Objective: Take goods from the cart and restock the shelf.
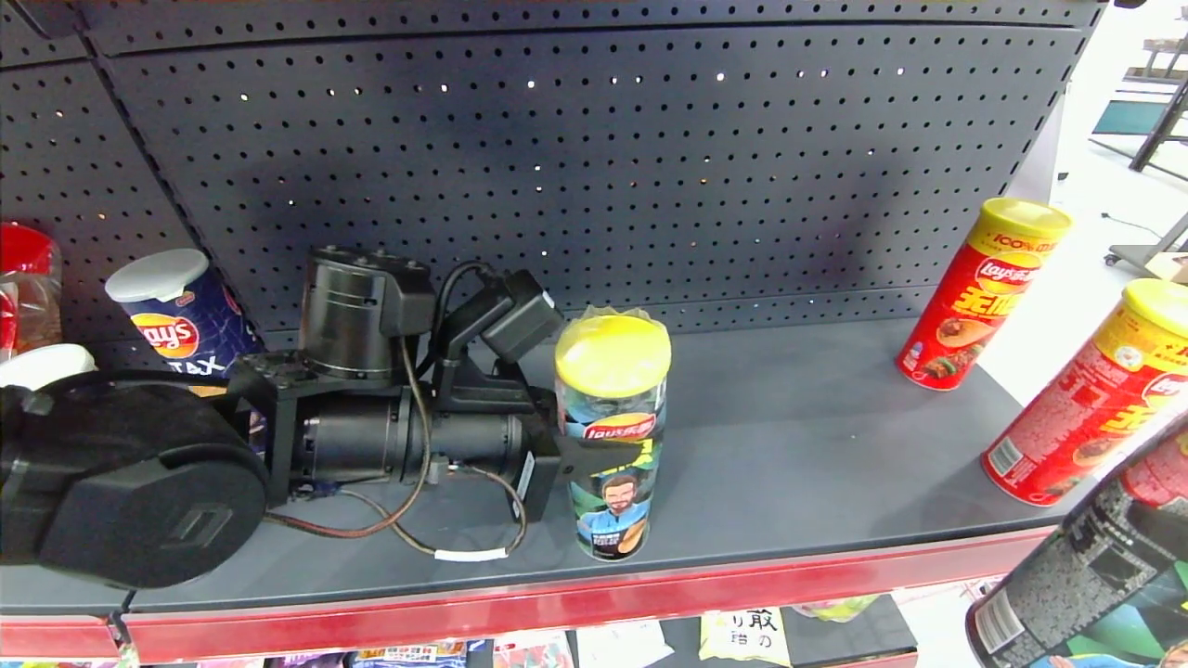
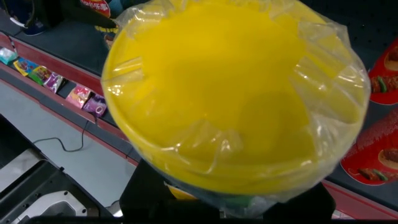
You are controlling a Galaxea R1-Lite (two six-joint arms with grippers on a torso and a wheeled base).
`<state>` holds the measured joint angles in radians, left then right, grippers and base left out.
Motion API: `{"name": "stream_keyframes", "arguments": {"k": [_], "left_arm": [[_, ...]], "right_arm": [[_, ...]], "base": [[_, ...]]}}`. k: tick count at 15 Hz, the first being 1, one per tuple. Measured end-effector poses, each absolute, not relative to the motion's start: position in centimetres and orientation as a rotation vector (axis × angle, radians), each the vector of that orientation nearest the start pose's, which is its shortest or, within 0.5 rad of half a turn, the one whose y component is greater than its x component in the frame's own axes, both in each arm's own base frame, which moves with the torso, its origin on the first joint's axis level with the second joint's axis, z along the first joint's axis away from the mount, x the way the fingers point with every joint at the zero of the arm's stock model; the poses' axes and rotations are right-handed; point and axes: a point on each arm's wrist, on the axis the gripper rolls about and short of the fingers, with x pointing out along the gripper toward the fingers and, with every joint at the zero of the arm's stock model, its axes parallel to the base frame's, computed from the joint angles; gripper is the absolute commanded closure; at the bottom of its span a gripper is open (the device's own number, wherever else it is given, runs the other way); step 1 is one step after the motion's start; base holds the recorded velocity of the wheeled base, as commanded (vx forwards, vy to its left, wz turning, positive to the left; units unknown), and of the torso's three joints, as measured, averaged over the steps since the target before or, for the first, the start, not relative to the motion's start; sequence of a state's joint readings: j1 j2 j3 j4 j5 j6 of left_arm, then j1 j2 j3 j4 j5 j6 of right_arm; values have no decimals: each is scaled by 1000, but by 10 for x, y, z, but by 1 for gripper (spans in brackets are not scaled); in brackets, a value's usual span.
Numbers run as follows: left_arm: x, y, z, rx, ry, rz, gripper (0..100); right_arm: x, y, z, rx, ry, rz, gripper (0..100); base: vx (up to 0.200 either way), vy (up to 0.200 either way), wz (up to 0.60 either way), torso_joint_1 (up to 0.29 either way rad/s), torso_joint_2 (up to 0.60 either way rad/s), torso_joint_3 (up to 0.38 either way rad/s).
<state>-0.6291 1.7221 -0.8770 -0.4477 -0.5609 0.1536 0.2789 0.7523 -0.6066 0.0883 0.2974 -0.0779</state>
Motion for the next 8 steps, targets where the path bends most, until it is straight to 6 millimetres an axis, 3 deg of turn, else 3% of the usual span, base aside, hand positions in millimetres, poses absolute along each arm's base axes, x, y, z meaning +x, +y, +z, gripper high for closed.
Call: {"name": "stream_keyframes", "arguments": {"k": [8], "left_arm": [[232, -187, 175, 152, 346, -1201, 100]], "right_arm": [[60, 24, 231, -73, 216, 583, 100]], "base": [[0, 0, 0, 0, 0, 0]]}}
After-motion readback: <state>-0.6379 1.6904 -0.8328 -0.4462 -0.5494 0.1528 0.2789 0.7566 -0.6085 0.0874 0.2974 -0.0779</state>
